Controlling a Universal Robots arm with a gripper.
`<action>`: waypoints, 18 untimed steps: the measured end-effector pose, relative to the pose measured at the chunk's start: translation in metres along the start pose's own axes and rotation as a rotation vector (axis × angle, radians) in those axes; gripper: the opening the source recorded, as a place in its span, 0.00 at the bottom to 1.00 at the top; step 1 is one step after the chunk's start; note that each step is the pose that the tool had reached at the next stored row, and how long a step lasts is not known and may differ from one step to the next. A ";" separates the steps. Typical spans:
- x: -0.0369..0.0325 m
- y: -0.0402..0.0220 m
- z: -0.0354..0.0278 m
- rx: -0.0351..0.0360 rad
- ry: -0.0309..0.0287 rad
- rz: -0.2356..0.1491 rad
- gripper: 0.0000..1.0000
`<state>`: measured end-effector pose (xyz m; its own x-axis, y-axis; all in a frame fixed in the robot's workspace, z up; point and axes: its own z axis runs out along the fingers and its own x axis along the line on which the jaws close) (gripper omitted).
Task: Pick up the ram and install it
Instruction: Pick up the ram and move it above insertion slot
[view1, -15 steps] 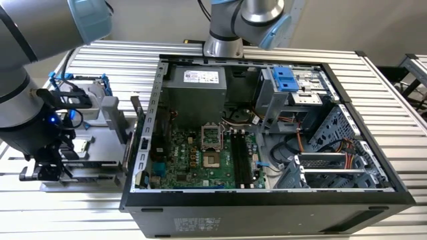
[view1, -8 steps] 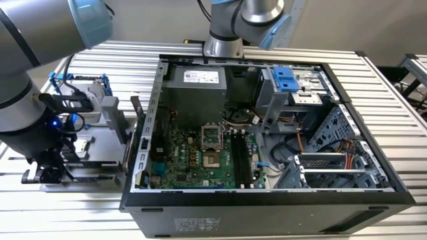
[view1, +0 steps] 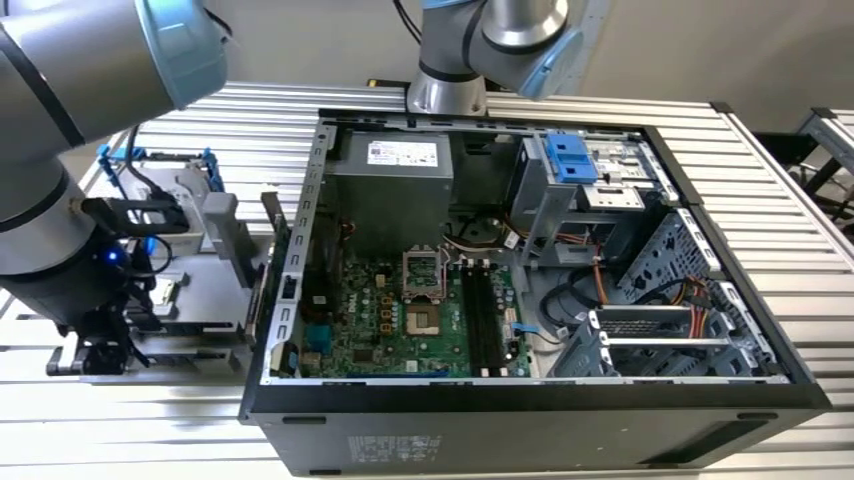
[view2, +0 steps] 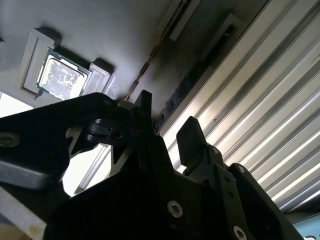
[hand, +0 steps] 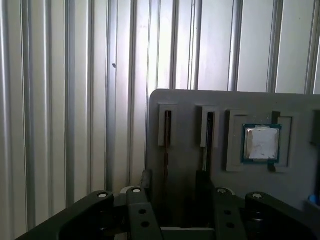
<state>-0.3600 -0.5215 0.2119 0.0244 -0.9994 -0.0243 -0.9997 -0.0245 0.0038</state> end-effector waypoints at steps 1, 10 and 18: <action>0.0005 0.0000 0.0008 -0.0001 0.0001 0.001 1.00; 0.0044 0.0001 0.0096 0.0001 0.0000 0.002 1.00; 0.0051 0.0001 0.0167 -0.0001 0.0002 0.002 1.00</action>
<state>-0.3600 -0.5261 0.1951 0.0225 -0.9995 -0.0241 -0.9997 -0.0226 0.0040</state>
